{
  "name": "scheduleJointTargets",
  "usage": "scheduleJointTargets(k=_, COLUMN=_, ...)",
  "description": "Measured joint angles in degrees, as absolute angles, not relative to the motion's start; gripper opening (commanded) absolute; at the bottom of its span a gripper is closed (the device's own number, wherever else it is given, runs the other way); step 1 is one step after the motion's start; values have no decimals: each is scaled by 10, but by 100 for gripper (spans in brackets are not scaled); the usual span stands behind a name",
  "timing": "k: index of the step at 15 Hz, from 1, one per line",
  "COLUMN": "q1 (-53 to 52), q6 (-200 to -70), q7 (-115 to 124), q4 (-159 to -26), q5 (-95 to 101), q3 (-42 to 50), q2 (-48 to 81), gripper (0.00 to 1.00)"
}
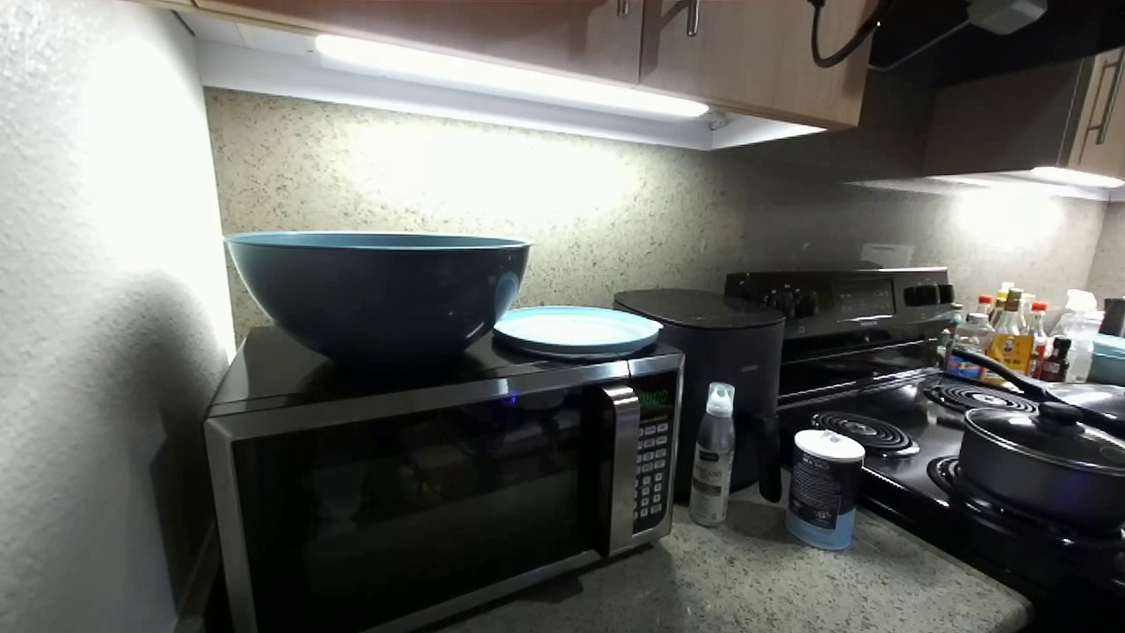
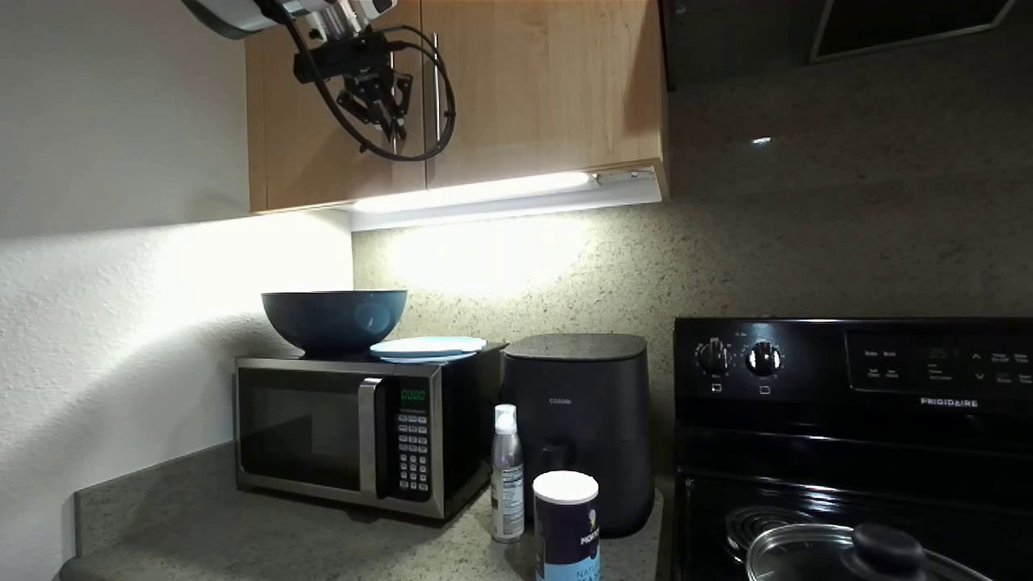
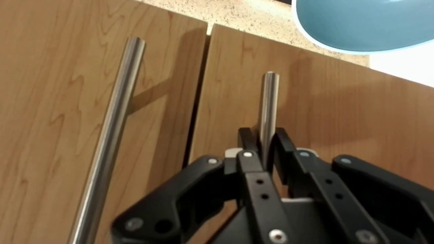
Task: Open the top left cabinet door
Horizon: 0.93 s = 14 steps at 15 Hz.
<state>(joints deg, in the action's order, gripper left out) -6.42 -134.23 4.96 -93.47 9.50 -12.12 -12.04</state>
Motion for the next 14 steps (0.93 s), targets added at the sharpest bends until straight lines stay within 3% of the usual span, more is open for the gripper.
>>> scheduleJointTargets(k=11, q1=-71, q6=-1343, q7=46, q4=-934, q5=93, q3=-116, q2=-119, gripper=7)
scheduleJointTargets(k=12, q1=-71, q6=-1346, q7=52, q4=-937, q5=94, q3=-116, q2=-121, gripper=17)
scheduleJointTargets(k=14, q1=-70, q6=-1348, q7=64, q4=-938, q5=95, q3=-116, q2=-121, gripper=17)
